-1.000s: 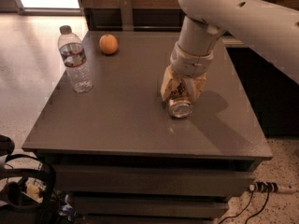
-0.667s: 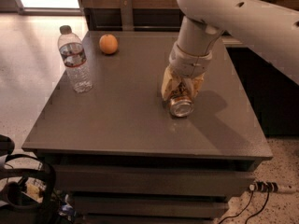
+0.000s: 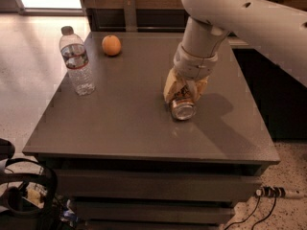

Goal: Place orange can upright

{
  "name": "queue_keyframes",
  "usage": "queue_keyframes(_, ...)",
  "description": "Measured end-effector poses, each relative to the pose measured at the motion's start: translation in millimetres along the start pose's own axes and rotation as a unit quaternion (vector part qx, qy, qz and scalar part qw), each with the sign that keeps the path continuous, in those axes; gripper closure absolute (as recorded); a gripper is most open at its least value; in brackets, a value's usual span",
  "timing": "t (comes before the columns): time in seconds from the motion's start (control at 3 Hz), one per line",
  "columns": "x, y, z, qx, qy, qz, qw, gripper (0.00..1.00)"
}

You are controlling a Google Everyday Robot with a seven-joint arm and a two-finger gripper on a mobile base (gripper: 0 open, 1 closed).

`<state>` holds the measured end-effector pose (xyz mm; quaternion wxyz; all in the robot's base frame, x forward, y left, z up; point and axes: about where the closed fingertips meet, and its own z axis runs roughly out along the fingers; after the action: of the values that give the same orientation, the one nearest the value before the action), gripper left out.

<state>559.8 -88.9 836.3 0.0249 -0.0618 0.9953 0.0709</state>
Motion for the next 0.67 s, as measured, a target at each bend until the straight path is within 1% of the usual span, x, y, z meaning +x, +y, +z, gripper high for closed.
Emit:
queue_keyframes(0.33, -5, -11, -41, -0.019, -0.062, -0.033, 0.9974, 1.0)
queue_keyframes(0.67, -12, -20, -73, -0.038, -0.114, -0.063, 0.9908, 1.0)
